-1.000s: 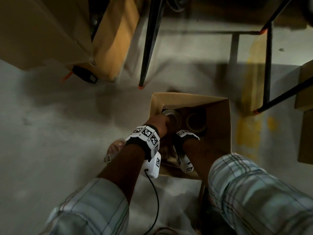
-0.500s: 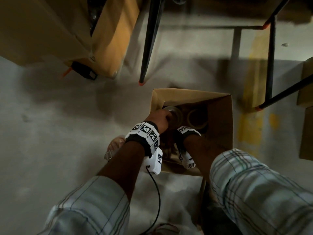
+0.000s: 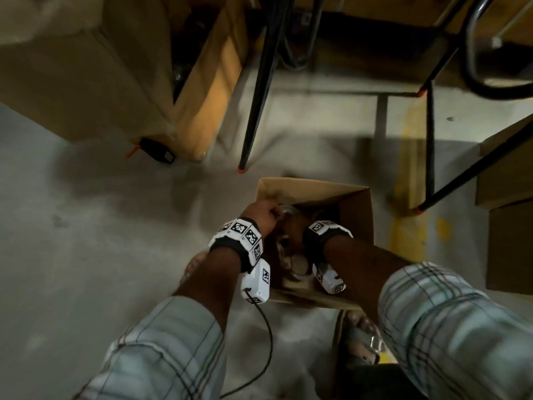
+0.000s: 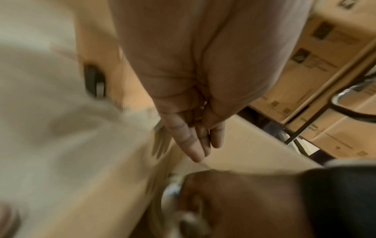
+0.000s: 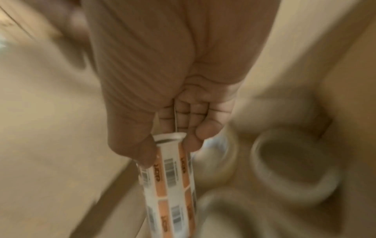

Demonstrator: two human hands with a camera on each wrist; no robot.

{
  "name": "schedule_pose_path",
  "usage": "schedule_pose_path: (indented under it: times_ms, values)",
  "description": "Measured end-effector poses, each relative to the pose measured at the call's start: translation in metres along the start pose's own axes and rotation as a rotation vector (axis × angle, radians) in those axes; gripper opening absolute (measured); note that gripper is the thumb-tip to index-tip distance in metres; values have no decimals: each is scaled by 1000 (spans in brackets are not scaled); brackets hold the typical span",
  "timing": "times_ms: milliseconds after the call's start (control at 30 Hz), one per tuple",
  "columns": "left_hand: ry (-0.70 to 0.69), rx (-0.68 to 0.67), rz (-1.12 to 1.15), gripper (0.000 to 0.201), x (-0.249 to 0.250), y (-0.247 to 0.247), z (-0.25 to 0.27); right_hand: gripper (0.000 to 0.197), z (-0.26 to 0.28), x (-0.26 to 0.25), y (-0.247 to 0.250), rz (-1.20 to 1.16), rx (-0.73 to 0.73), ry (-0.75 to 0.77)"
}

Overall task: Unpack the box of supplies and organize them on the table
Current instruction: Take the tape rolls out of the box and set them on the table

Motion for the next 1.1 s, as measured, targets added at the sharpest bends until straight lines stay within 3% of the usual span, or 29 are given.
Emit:
schedule_pose_path:
  times_ms: [133, 300, 433, 633, 700, 800, 967, 1100]
  values:
    - [-58, 135, -28, 28, 21, 31, 43, 30, 46, -17, 38, 15, 65, 83]
    - [-170, 193, -146, 28, 62, 53, 118, 52, 136, -50, 107, 158, 278, 104]
    - [-221, 276, -96, 26, 96, 74, 186, 48, 229, -85, 162, 219, 451, 91]
    - [-297, 293, -38, 77, 141, 73, 288, 48, 364, -136, 205, 285, 678, 122]
    - [-338, 317, -46, 85, 154, 70, 316, 46, 406, -153, 215, 293, 769, 163]
    - [-438, 345, -45, 79, 176, 64, 353, 38, 461, -170, 224, 262, 894, 244]
    - [-588, 294, 90, 46, 213, 51, 398, 34, 521, -170, 224, 139, 1027, 339]
    - [-656, 390, 176, 39, 236, 55, 424, 39, 555, -154, 227, -42, 1152, 410]
Point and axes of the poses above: each hand's wrist, its own z-axis away from the middle knuckle, its own y-axis out of the back of the hand, x = y × z, the point moved 10 cm from there along -z, towards the middle knuckle, and after that the axes turned 13 degrees about y, right-handed, at the moved point
